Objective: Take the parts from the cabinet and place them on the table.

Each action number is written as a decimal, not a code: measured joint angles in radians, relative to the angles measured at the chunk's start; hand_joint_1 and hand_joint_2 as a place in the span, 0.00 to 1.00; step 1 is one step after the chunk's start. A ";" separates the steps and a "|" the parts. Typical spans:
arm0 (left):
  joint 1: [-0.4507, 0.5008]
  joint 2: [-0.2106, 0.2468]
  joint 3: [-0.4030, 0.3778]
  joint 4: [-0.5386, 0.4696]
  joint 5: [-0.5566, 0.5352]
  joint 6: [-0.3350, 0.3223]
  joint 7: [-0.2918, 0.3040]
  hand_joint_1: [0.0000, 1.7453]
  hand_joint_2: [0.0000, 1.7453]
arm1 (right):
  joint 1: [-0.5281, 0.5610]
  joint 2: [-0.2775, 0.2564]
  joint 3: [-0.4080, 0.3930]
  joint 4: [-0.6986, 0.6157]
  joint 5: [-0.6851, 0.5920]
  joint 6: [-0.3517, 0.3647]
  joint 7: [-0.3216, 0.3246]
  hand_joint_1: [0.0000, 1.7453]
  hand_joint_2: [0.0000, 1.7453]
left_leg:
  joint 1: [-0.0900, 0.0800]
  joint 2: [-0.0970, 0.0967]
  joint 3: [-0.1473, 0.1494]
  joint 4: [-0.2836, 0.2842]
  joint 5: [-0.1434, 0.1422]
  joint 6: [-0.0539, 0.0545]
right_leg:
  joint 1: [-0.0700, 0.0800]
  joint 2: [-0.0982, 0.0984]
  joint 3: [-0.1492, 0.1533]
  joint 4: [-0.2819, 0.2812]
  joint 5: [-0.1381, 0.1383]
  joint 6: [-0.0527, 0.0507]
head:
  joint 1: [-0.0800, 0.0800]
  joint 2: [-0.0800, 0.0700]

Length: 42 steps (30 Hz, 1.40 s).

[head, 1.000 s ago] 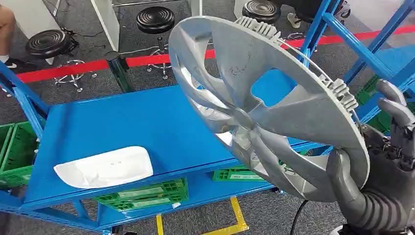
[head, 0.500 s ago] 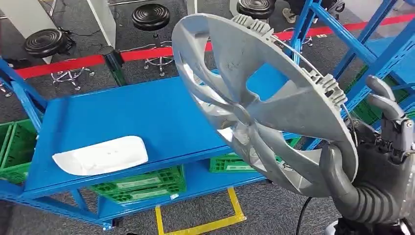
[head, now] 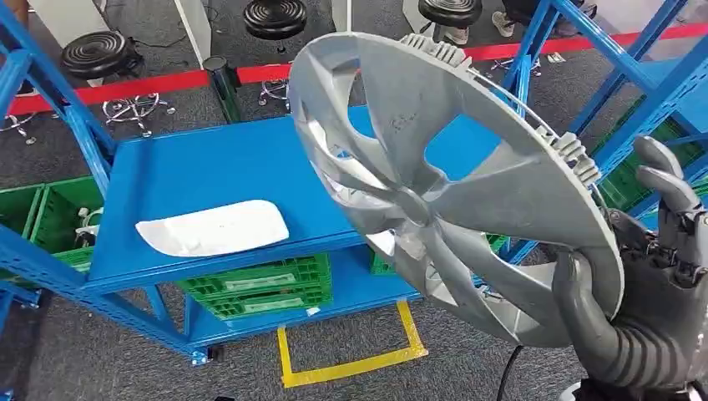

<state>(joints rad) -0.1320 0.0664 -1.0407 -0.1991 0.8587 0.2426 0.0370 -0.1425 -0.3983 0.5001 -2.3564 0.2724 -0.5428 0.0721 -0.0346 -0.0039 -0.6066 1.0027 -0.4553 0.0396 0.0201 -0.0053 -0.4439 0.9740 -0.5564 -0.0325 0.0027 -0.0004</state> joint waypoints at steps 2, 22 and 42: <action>0.000 0.000 0.000 0.000 -0.001 0.000 0.000 0.00 1.00 | -0.001 0.000 0.000 0.000 0.000 0.000 -0.003 1.00 1.00 | 0.012 0.005 -0.011 -0.001 0.018 -0.010 | 0.008 0.001 -0.003 -0.017 0.004 0.006 | -0.001 0.000; -0.002 0.006 0.001 -0.003 -0.002 0.000 0.001 0.00 1.00 | 0.003 0.002 0.000 -0.001 0.000 0.000 -0.005 1.00 1.00 | 0.057 0.004 0.095 0.009 -0.105 -0.021 | -0.045 -0.005 -0.241 0.165 0.022 0.088 | 0.000 0.000; 0.001 0.013 0.002 -0.005 -0.003 0.018 -0.008 0.00 1.00 | -0.001 0.006 0.007 0.010 -0.028 -0.015 -0.016 1.00 1.00 | 0.048 0.003 -0.058 0.238 -0.155 -0.074 | -0.020 -0.009 -0.095 -0.003 0.068 0.012 | -0.006 0.000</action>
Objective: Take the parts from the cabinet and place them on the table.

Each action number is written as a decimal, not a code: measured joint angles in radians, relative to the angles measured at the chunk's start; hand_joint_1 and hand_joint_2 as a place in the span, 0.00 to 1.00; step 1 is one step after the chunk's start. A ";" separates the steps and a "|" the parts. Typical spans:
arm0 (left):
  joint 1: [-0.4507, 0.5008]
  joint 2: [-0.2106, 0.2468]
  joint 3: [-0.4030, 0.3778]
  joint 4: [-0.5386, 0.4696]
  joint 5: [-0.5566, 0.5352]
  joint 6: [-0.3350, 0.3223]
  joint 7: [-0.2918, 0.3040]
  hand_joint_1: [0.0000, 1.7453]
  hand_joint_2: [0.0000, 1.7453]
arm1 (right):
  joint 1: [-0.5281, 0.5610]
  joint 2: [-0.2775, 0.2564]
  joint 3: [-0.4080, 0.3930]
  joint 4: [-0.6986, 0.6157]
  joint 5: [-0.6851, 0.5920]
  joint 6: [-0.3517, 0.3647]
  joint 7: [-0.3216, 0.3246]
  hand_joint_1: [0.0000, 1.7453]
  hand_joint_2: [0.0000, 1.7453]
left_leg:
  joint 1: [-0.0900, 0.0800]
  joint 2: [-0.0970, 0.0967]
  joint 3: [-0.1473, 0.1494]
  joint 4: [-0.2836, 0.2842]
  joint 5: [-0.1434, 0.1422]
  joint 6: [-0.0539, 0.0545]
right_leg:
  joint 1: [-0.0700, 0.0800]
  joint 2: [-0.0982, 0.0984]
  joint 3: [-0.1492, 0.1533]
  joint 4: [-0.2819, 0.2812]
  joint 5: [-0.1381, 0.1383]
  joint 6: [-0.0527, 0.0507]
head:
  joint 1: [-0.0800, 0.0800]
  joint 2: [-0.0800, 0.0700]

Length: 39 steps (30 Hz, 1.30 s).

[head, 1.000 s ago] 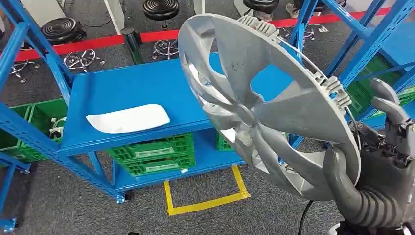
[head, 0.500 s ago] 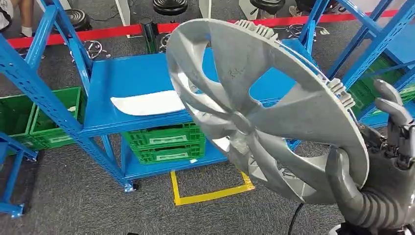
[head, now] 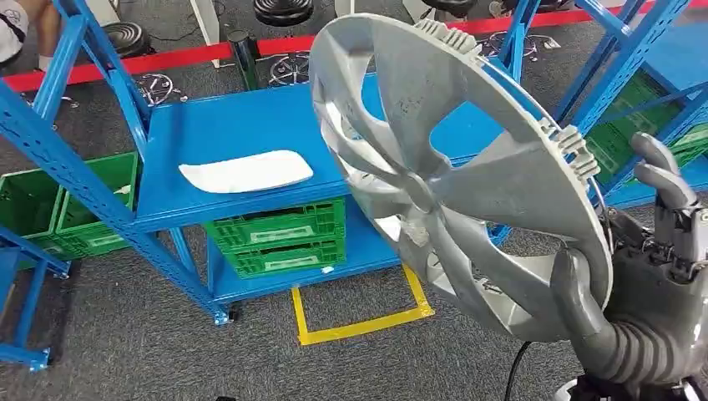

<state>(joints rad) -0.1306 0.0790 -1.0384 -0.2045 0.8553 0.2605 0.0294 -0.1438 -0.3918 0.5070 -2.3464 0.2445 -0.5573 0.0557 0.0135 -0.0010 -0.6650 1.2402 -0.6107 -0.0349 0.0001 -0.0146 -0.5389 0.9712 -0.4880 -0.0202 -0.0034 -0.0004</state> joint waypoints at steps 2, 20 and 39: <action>0.001 0.005 0.000 0.000 0.000 0.000 0.000 0.00 1.00 | 0.000 0.000 0.000 0.000 -0.002 -0.003 0.000 1.00 1.00 | 0.008 0.005 0.091 -0.165 0.088 -0.007 | -0.006 0.001 -0.004 0.020 -0.010 0.014 | -0.001 0.000; -0.001 0.007 0.001 0.000 0.012 0.003 0.034 0.00 1.00 | -0.010 0.006 0.002 0.016 -0.055 -0.014 -0.029 1.00 1.00 | 0.001 0.008 0.078 -0.201 0.095 0.037 | 0.002 0.016 0.001 0.040 -0.036 0.026 | 0.013 0.000; 0.002 -0.051 0.002 0.000 0.000 0.000 0.021 0.00 1.00 | 0.005 -0.010 -0.007 -0.029 0.007 -0.011 0.092 1.00 1.00 | 0.002 0.003 0.089 -0.206 0.096 0.048 | 0.002 0.010 -0.032 0.059 -0.030 0.044 | 0.002 0.000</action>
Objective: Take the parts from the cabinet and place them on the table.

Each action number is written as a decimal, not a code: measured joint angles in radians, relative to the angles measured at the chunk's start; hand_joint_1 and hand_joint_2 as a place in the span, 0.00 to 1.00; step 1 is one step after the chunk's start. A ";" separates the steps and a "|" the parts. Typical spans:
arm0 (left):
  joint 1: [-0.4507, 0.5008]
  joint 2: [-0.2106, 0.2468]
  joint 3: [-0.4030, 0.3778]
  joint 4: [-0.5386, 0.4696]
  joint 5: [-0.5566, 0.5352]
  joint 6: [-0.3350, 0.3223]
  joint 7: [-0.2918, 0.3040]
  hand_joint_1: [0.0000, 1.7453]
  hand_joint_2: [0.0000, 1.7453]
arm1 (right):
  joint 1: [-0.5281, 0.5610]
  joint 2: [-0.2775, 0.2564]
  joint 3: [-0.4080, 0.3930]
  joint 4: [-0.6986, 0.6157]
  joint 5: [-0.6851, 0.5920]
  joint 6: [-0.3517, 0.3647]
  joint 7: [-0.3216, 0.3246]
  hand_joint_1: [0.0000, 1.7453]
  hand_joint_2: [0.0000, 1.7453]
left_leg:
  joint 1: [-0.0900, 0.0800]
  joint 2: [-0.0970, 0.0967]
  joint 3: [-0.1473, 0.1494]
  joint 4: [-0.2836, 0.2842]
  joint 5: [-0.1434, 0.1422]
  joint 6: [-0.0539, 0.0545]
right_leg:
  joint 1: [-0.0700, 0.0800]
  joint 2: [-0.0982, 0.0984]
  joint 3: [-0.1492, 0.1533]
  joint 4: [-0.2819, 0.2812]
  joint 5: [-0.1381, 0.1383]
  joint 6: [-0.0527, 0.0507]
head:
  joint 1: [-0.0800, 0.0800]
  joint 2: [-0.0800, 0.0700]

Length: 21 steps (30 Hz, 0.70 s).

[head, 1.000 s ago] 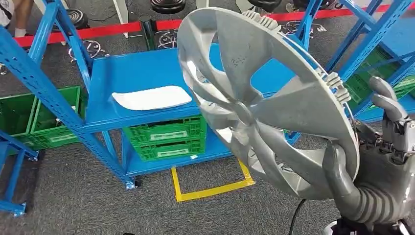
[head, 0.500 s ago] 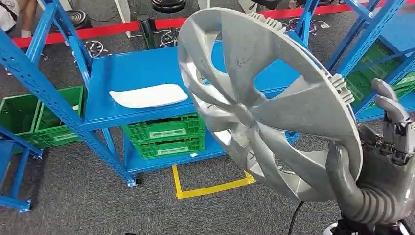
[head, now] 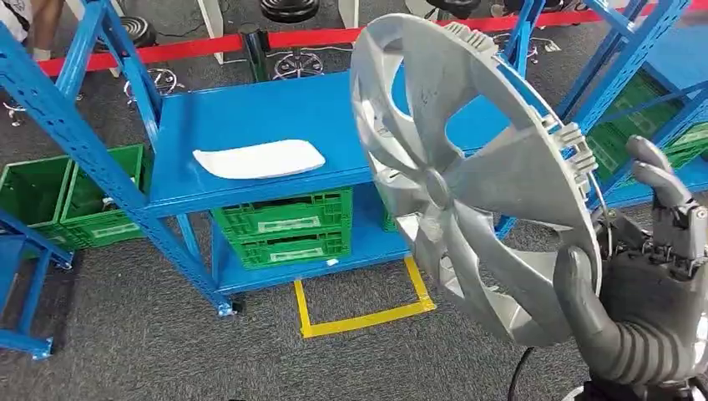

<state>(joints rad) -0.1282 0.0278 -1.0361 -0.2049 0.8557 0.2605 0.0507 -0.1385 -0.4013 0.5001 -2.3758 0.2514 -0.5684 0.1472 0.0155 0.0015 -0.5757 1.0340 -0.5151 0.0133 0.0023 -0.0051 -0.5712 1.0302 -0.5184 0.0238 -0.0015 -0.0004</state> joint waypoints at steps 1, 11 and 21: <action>-0.001 0.001 0.000 0.000 0.002 0.001 -0.002 0.00 1.00 | -0.007 -0.001 0.000 0.000 0.000 0.001 0.002 1.00 1.00 | 0.000 0.000 -0.006 0.000 0.005 0.007 | -0.001 0.001 -0.011 0.031 -0.040 0.008 | 0.007 0.000; -0.004 -0.006 0.000 0.000 0.004 0.001 -0.012 0.00 1.00 | -0.041 -0.002 0.007 0.001 -0.003 0.002 0.003 1.00 1.00 | -0.002 0.001 -0.077 0.002 0.074 -0.014 | -0.010 0.011 0.147 -0.068 -0.066 0.010 | 0.010 0.000; -0.003 -0.008 0.000 0.000 0.004 0.001 0.007 0.00 1.00 | -0.037 -0.002 0.010 0.001 0.000 -0.005 0.002 1.00 1.00 | 0.002 -0.001 -0.128 0.272 -0.125 -0.046 | 0.002 -0.006 0.028 -0.068 0.038 -0.042 | -0.004 0.000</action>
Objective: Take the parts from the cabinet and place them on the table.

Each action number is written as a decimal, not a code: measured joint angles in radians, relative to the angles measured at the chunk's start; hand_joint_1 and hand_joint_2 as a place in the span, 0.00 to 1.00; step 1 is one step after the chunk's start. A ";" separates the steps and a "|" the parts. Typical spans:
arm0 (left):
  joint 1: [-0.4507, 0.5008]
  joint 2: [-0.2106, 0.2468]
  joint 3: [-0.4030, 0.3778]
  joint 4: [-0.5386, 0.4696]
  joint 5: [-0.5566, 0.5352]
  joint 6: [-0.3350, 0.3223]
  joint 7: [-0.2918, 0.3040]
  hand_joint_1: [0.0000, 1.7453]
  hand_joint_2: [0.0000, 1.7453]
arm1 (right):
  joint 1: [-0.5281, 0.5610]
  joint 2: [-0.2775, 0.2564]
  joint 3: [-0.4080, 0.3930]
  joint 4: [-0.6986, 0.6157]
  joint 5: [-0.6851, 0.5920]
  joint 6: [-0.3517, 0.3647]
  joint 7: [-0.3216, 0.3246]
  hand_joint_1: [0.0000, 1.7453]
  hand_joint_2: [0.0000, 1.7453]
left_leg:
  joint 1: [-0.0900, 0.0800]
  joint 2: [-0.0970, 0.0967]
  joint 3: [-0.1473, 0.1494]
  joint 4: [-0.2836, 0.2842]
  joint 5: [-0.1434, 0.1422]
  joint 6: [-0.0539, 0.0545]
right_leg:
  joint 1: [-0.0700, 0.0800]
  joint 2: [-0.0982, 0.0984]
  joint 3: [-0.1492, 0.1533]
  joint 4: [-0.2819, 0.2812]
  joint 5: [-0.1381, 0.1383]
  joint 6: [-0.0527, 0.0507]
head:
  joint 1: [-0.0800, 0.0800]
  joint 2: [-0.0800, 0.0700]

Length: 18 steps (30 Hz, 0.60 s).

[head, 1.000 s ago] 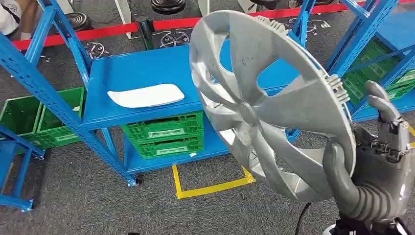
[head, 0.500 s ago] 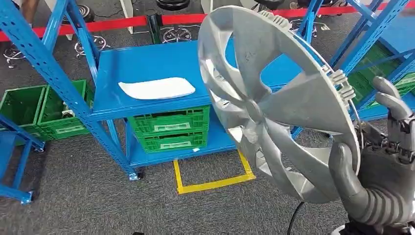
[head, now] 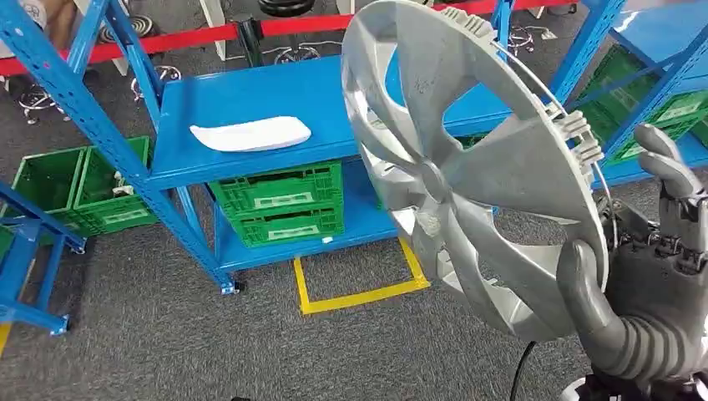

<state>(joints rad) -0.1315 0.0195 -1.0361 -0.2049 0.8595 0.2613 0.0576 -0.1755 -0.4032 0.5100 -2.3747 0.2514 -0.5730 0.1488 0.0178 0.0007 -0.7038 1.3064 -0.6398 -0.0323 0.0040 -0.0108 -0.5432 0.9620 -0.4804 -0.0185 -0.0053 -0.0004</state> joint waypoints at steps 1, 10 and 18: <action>0.000 0.000 0.000 0.000 0.000 0.000 0.001 0.00 1.00 | 0.000 0.000 0.000 0.000 0.000 0.000 0.000 1.00 1.00 | -0.001 0.000 0.028 -0.014 0.040 0.003 | 0.002 0.000 -0.018 0.005 0.009 0.001 | -0.001 0.000; 0.000 0.004 0.000 0.000 0.000 0.000 0.002 0.00 1.00 | 0.003 0.000 -0.001 0.000 0.002 -0.003 -0.003 1.00 1.00 | -0.008 -0.003 0.239 -0.342 0.085 0.052 | 0.004 0.000 -0.090 0.051 0.026 0.042 | -0.012 0.000; 0.003 0.002 0.000 0.000 -0.001 0.000 -0.007 0.00 1.00 | 0.001 0.000 0.000 0.000 0.011 -0.002 -0.003 1.00 1.00 | -0.008 0.001 0.140 -0.337 0.156 0.052 | -0.024 0.004 -0.034 0.211 -0.030 0.074 | 0.005 0.000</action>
<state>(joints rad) -0.1286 0.0210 -1.0365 -0.2049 0.8583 0.2609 0.0504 -0.1747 -0.4036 0.5104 -2.3747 0.2621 -0.5749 0.1457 0.0102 0.0018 -0.5639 0.9697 -0.4842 0.0196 -0.0201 -0.0068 -0.5771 1.1728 -0.5107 0.0560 -0.0004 -0.0004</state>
